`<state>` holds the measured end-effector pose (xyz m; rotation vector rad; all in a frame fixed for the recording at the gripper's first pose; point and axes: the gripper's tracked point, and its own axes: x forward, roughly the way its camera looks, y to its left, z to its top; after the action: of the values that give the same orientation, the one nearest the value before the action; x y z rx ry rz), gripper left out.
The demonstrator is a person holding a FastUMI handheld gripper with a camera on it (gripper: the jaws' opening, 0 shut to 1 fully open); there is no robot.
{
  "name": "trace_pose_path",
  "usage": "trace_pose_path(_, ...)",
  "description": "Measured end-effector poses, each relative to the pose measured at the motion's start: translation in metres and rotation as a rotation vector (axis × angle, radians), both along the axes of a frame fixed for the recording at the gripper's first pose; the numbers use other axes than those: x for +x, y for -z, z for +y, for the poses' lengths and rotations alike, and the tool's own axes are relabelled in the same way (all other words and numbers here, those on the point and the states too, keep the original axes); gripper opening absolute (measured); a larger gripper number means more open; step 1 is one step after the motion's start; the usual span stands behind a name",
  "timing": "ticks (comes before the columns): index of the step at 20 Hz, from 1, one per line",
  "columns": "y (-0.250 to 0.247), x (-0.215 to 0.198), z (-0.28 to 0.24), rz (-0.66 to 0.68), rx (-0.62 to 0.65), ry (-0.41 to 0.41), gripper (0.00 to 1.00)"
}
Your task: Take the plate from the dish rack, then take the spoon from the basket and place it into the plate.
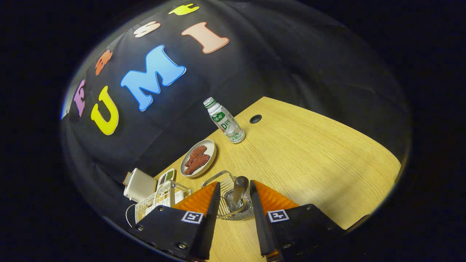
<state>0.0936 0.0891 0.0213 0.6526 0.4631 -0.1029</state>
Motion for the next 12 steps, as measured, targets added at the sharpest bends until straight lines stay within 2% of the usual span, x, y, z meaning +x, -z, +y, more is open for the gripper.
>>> trace_pose_path(2,0.010,0.004,-0.001,0.017,-0.013,0.021,0.49)
trace_pose_path(3,0.006,0.007,0.000,0.017,-0.005,0.011,0.14)
trace_pose_path(5,0.016,0.010,0.003,0.028,-0.017,0.008,0.15)
trace_pose_path(6,-0.005,-0.003,-0.002,0.026,-0.003,0.011,0.15)
trace_pose_path(7,0.008,0.016,0.001,0.032,-0.010,0.005,0.06)
trace_pose_path(12,-0.016,0.013,0.001,0.004,-0.096,-0.036,0.06)
